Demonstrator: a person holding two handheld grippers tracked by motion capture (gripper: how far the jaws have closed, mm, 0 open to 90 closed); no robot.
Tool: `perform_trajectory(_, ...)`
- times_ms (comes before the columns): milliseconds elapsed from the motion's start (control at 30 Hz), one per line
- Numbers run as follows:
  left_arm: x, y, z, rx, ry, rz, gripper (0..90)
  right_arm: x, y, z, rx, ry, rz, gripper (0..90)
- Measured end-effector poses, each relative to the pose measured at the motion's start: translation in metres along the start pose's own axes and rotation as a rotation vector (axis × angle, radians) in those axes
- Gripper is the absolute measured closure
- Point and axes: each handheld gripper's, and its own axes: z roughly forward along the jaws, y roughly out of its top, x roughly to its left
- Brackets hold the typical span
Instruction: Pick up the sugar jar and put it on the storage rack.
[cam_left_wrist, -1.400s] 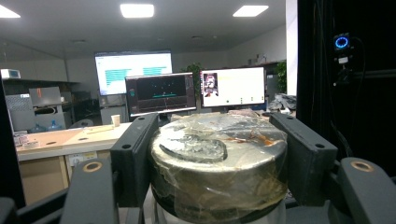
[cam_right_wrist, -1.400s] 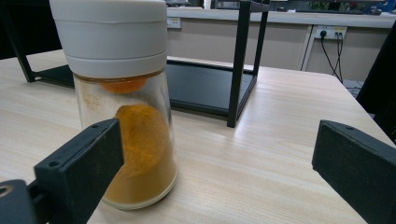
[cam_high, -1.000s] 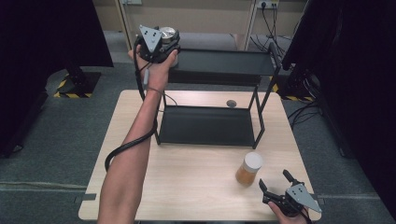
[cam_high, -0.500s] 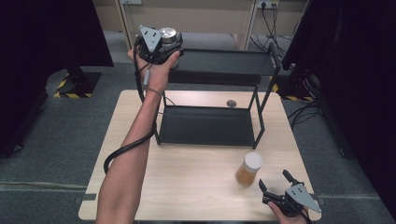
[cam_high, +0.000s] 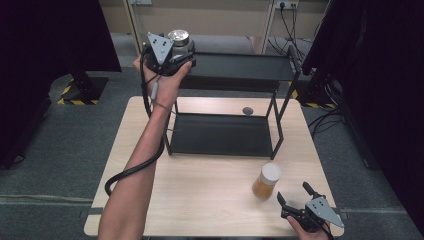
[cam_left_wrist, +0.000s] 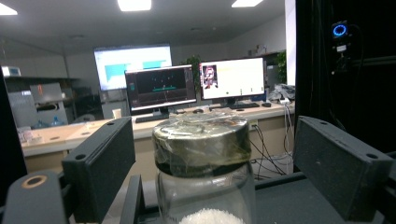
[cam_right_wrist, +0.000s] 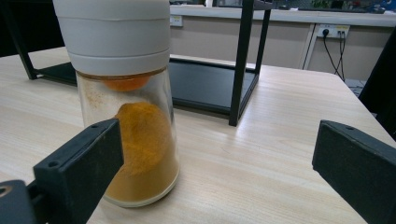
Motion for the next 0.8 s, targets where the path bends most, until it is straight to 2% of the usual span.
perform_trajectory(200,0.0,-0.01,-0.014,-0.006,-0.011,0.006,12.4,-0.001,-0.001,0.0,-0.004,0.0,0.005,2.1)
perform_trajectory(333,0.003,-0.019,-0.022,-0.004,-0.028,-0.048,12.1,0.001,-0.001,-0.001,-0.004,-0.001,-0.001,2.1)
perform_trajectory(500,0.003,-0.023,-0.027,-0.003,-0.032,-0.034,11.8,0.0,-0.001,-0.001,-0.004,-0.002,0.001,2.1)
perform_trajectory(600,0.001,-0.026,-0.033,-0.016,-0.042,-0.042,11.5,0.0,0.0,-0.001,-0.001,-0.001,0.0,2.1)
perform_trajectory(700,-0.001,-0.029,-0.041,-0.016,-0.051,-0.024,11.3,0.001,-0.001,-0.001,-0.003,-0.003,0.001,2.1)
perform_trajectory(800,-0.002,-0.03,-0.048,-0.016,-0.063,-0.061,10.9,0.001,-0.001,-0.001,-0.005,-0.003,0.001,2.1)
